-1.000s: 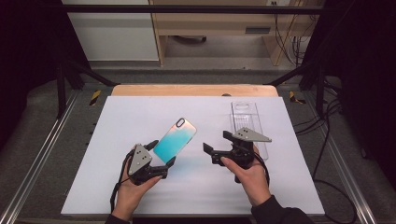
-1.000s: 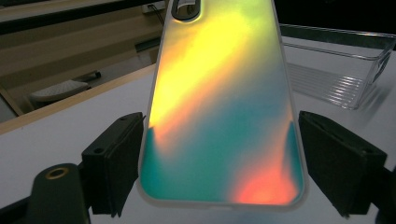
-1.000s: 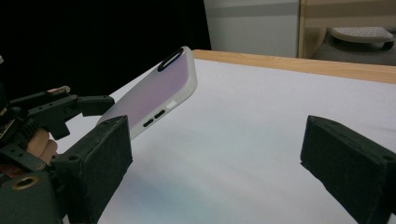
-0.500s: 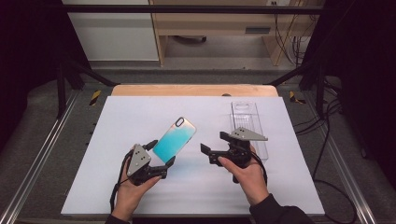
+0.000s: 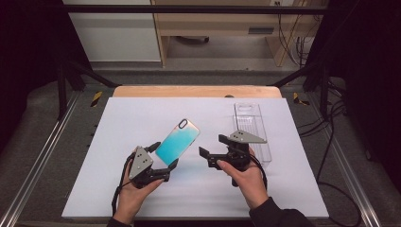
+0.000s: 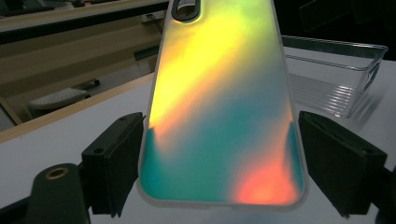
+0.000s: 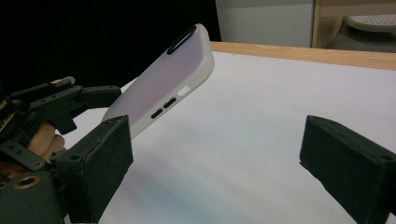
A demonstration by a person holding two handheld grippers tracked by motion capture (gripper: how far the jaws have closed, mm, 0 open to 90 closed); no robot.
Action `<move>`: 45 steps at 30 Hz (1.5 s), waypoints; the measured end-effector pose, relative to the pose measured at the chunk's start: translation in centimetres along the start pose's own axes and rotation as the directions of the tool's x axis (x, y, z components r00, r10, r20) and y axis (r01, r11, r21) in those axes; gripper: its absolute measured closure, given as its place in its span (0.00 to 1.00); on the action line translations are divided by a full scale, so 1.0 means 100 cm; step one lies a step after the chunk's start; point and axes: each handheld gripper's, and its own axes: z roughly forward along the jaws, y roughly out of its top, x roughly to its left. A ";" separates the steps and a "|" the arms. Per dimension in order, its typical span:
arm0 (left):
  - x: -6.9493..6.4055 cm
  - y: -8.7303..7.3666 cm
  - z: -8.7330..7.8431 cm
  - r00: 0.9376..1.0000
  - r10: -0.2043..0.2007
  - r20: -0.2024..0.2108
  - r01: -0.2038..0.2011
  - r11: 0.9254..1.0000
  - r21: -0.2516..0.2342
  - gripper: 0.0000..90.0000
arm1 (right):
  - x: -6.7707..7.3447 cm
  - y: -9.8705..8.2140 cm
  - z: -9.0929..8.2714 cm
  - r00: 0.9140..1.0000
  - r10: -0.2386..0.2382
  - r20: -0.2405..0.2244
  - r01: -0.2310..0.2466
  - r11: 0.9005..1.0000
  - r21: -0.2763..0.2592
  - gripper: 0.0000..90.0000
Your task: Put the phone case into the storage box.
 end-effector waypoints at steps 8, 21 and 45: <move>-0.004 0.002 0.000 1.000 0.009 0.009 -0.009 1.000 -0.007 0.18 | 0.006 0.000 0.006 0.999 0.022 -0.026 -0.022 1.000 -0.003 0.12; -0.010 0.004 0.002 0.999 0.023 0.028 -0.023 1.000 -0.016 0.18 | 0.014 0.003 0.015 0.996 0.058 -0.062 -0.058 0.998 -0.009 0.21; -0.019 0.007 0.002 0.998 0.038 0.051 -0.036 0.999 -0.041 0.18 | 0.003 0.012 0.017 0.965 0.193 -0.179 -0.195 0.981 0.008 0.53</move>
